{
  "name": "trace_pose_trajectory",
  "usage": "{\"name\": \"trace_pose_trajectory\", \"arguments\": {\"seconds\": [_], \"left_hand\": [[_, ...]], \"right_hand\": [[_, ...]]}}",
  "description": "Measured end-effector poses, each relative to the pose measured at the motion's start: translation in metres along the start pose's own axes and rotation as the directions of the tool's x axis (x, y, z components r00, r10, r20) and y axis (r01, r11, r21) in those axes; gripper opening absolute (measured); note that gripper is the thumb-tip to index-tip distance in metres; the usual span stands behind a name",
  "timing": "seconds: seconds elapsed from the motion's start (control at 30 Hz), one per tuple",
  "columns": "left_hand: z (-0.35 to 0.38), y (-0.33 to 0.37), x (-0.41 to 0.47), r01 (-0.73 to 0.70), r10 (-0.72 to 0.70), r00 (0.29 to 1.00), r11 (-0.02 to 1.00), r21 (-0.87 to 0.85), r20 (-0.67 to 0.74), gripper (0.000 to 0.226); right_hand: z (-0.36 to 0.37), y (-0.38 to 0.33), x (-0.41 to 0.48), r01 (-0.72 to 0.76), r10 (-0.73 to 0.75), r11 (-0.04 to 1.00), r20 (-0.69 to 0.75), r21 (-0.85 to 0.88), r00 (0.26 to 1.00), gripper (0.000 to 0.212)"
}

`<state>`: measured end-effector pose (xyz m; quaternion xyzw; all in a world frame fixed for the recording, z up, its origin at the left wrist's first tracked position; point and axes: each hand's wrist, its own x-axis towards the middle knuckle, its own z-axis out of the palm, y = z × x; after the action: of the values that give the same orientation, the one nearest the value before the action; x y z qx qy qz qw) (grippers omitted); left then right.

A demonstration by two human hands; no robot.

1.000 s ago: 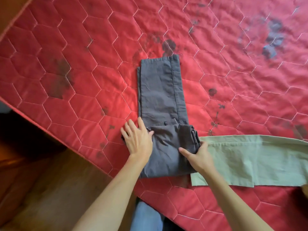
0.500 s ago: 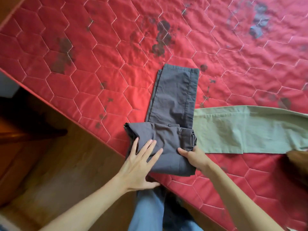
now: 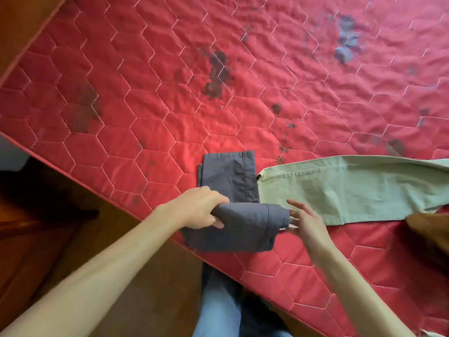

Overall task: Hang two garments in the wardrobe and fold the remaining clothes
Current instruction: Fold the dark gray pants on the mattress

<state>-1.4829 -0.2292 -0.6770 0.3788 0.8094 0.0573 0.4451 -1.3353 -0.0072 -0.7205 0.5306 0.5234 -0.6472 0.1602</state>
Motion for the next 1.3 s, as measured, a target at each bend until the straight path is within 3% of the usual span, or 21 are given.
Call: {"name": "trace_pose_trajectory", "arguments": {"seconds": [0.1, 0.17, 0.23, 0.3, 0.33, 0.4, 0.47, 0.53, 0.63, 0.77, 0.9, 1.03, 1.17, 1.3], "left_hand": [[-0.034, -0.026, 0.042, 0.045, -0.049, 0.998, 0.994, -0.104, -0.043, 0.035], [-0.050, -0.051, 0.070, 0.081, -0.093, 0.994, 0.982, -0.173, -0.062, 0.029], [-0.058, -0.078, 0.093, 0.116, -0.141, 0.986, 0.964, -0.240, -0.089, 0.024], [-0.056, -0.098, 0.114, 0.168, -0.205, 0.967, 0.960, -0.226, -0.153, 0.021], [-0.052, -0.104, 0.122, 0.198, -0.229, 0.942, 0.969, -0.146, -0.244, 0.024], [-0.031, -0.105, 0.134, 0.313, -0.254, 0.868, 0.947, 0.074, -0.427, 0.055], [-0.003, -0.092, 0.134, 0.270, -0.158, 0.788, 0.957, 0.103, -0.595, 0.059], [0.033, -0.078, 0.123, 0.116, 0.015, 0.797, 0.977, 0.177, -0.604, 0.050], [0.069, -0.088, 0.107, 0.032, 0.110, 0.874, 0.959, 0.282, -0.473, 0.057], [0.076, -0.105, 0.105, 0.109, -0.014, 0.902, 0.975, 0.196, -0.431, 0.071], [0.075, -0.099, 0.102, 0.222, -0.127, 0.880, 0.962, 0.161, -0.457, 0.076], [0.078, -0.098, 0.084, 0.332, -0.248, 0.846, 0.938, 0.102, -0.472, 0.077], [0.081, -0.106, 0.085, 0.277, -0.202, 0.873, 0.955, 0.110, -0.444, 0.082], [0.063, -0.121, 0.116, 0.299, -0.211, 0.836, 0.949, 0.098, -0.507, 0.076]], "right_hand": [[0.019, -0.032, 0.008, 0.148, -0.138, 0.985, 0.112, -0.088, 0.984, 0.032], [0.035, -0.049, 0.023, 0.188, -0.167, 0.977, 0.180, -0.103, 0.969, 0.034], [0.052, -0.060, 0.045, 0.267, -0.238, 0.954, 0.196, -0.140, 0.951, 0.039], [0.066, -0.062, 0.070, 0.371, -0.345, 0.878, 0.137, -0.301, 0.928, 0.055], [0.074, -0.061, 0.081, 0.417, -0.426, 0.792, 0.085, -0.447, 0.901, 0.063], [0.093, -0.057, 0.093, 0.425, -0.622, 0.496, 0.032, -0.757, 0.782, 0.071], [0.113, -0.051, 0.094, 0.448, -0.744, 0.241, 0.133, -0.861, 0.655, 0.068], [0.128, -0.035, 0.090, 0.560, -0.709, 0.048, 0.367, -0.827, 0.602, 0.064], [0.126, -0.006, 0.094, 0.604, -0.535, -0.109, 0.559, -0.790, 0.634, 0.062], [0.105, -0.003, 0.108, 0.525, -0.494, -0.112, 0.506, -0.844, 0.707, 0.069], [0.092, -0.011, 0.109, 0.407, -0.506, -0.092, 0.395, -0.909, 0.767, 0.073], [0.099, -0.002, 0.092, 0.357, -0.510, 0.035, 0.291, -0.933, 0.809, 0.079], [0.107, 0.029, 0.070, 0.409, -0.467, 0.020, 0.353, -0.912, 0.811, 0.093], [0.118, 0.012, 0.113, 0.423, -0.518, 0.000, 0.362, -0.906, 0.775, 0.099]]}}
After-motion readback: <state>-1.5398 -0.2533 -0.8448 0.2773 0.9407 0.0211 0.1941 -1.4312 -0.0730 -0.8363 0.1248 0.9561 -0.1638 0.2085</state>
